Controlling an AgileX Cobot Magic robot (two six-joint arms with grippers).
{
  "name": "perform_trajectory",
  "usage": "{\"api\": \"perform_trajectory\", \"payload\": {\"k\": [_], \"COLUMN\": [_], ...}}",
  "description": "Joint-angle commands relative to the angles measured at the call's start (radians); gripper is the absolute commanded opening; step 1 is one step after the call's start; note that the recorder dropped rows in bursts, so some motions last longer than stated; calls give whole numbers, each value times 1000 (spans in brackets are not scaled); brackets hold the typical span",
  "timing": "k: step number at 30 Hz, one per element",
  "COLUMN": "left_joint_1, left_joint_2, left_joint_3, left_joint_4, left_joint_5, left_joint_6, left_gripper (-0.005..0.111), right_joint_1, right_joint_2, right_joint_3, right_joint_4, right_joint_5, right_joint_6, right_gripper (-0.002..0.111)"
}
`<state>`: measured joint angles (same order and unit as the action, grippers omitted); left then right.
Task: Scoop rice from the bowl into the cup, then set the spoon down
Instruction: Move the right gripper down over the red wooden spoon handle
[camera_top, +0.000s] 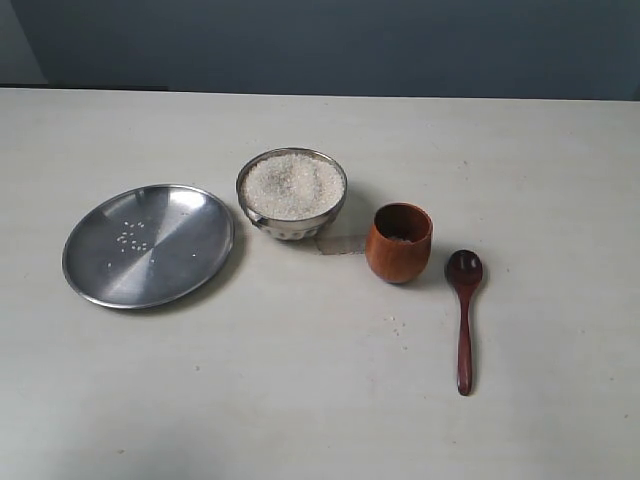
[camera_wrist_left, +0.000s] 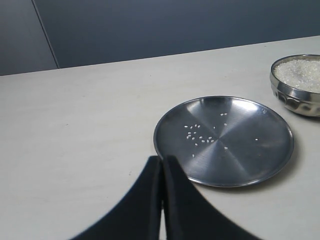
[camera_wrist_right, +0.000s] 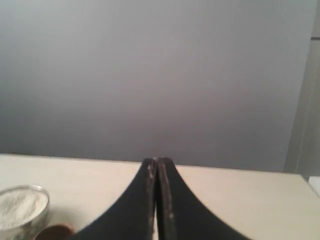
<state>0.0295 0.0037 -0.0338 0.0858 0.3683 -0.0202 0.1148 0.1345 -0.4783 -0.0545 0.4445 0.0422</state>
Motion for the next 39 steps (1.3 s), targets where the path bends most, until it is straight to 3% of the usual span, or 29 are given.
{"api": "perform_trajectory", "payload": {"k": [1,8,17,24,33,39], "left_joint_1": [1,1,1,1,1,1], "left_joint_2": [-4,-4,-4,-4,-4,-4], "left_joint_3": [3,3,3,3,3,3], "left_joint_4": [5,5,5,5,5,5], "left_joint_5": [-2,-2,-2,-2,-2,-2], "left_joint_6": [-1,-1,-1,-1,-1,-1], "left_gripper": [0,0,0,0,0,0], "right_joint_1": [23,62,118,157,314,329], "right_joint_2": [47,208,634,952,1152,1264], "right_joint_3": [-4,-4,-4,-4,-4,-4], "right_joint_4": [110,222,259,361,383,453], "right_joint_5": [61,47,38,-79,-205,-261], "right_joint_6": [-104,-135,-208,-227,-221,-199], "right_gripper": [0,0,-1,-1,-1,-1]}}
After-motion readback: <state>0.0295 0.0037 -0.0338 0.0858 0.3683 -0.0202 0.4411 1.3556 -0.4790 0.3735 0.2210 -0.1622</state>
